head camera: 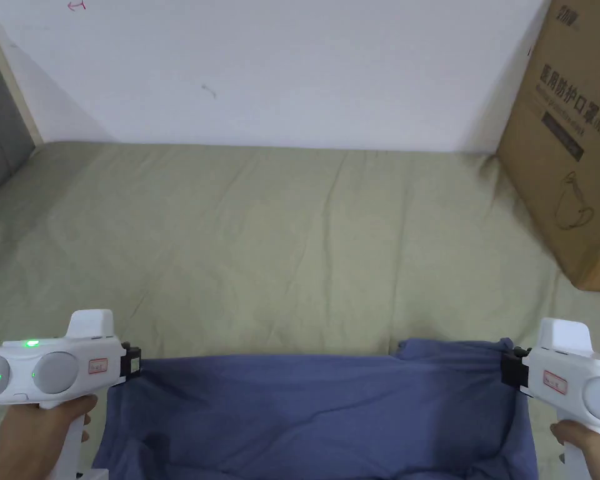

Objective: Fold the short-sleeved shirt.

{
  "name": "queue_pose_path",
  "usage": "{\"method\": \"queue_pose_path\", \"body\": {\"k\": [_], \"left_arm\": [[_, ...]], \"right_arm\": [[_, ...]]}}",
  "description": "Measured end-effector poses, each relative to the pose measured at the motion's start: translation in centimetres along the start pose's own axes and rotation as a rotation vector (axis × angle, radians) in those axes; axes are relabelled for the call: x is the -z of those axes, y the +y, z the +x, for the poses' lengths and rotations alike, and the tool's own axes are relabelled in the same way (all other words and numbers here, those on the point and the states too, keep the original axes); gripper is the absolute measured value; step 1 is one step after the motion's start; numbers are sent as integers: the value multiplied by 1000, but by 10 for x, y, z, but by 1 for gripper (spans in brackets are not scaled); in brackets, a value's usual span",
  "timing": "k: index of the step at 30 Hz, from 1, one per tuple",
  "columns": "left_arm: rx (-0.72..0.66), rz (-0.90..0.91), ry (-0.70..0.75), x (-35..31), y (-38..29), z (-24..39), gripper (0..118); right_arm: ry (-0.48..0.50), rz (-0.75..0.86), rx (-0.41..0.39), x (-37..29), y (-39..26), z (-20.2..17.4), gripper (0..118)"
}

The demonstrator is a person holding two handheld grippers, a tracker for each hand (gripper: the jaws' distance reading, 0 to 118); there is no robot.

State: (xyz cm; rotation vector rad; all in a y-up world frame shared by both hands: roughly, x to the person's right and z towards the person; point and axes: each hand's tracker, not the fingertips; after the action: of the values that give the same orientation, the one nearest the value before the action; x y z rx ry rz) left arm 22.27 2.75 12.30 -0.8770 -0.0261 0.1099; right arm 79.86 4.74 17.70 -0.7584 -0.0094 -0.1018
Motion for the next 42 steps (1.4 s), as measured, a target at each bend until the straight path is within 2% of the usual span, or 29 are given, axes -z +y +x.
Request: {"method": "queue_pose_path", "body": {"k": [5,6,12,18,21,29,30,32,34,36,37,42], "left_arm": [[-28,20,-11,-40,-21,-12,0],[-37,24,-17,-51,-29,-15,0],[-35,-2,-21,-86,-80,-26,0],[-5,-78,0,-82,-140,-33,0],[-2,-122,8,-65,-166,-36,0],[88,-143,61,-65,-192,-26,1],[91,-146,61,-66,-192,-25,4],[89,-141,63,-69,-190,-25,24],[52,-153,64,-76,-185,-23,70],[-12,-100,41,-88,-178,-24,104],[-26,-56,22,-96,-173,-22,107],[-16,234,-28,-158,-126,4,107]], "right_arm": [[43,68,27,-67,-31,6,3],[51,81,31,-90,-41,-3,3],[74,69,64,-140,-97,-7,3],[30,-59,92,-129,-157,2,3],[-37,-142,83,-112,-179,3,3],[-90,-213,101,-88,-199,0,4],[-98,-207,99,-93,-195,-5,4],[-104,-197,95,-99,-190,-8,14],[-129,-162,74,-114,-177,-15,53],[-153,-79,30,-132,-158,-23,83],[-160,-37,15,-140,-149,-27,85],[-120,229,-34,-188,-89,-57,85]]}}
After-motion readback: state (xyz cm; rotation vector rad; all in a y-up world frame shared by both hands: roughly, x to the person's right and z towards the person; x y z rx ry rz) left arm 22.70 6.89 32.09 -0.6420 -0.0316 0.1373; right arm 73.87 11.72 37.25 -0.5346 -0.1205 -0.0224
